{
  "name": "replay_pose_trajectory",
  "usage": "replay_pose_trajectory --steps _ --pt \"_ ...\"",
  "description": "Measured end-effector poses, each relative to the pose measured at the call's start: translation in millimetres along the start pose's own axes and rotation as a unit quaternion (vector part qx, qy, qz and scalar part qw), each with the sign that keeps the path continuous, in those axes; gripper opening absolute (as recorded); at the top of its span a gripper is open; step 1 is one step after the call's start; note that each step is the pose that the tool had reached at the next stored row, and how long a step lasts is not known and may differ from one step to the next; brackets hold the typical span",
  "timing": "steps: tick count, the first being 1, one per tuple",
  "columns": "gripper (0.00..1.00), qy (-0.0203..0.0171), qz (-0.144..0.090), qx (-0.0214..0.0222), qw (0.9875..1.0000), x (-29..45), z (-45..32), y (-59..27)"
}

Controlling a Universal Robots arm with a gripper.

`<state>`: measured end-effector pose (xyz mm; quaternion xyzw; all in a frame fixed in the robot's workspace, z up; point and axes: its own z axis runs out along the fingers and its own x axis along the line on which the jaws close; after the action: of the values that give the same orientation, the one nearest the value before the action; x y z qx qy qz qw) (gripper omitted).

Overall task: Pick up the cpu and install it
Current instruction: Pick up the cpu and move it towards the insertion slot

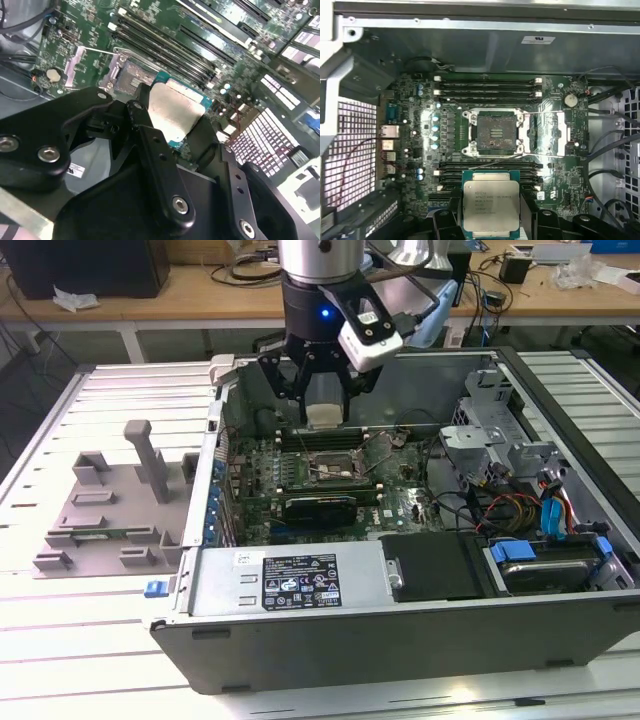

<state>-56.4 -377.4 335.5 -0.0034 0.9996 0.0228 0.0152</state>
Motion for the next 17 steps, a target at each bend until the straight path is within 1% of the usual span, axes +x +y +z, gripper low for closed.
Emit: replay_pose_trajectory --steps 5,6,8,13,17 --pt "0.55 0.0000 0.000 -0.0001 1.0000 -9.6 6.3 -0.4" --pt "0.55 0.0000 0.000 0.0000 1.0000 -12.6 9.1 -0.5" --pt "0.55 0.0000 0.000 0.0000 1.0000 -16.3 14.7 -0.4" --pt "0.55 0.0000 0.000 0.0000 1.0000 -19.9 25.2 0.8" --pt "0.55 0.0000 0.000 0.0000 1.0000 -20.6 34.8 4.7"
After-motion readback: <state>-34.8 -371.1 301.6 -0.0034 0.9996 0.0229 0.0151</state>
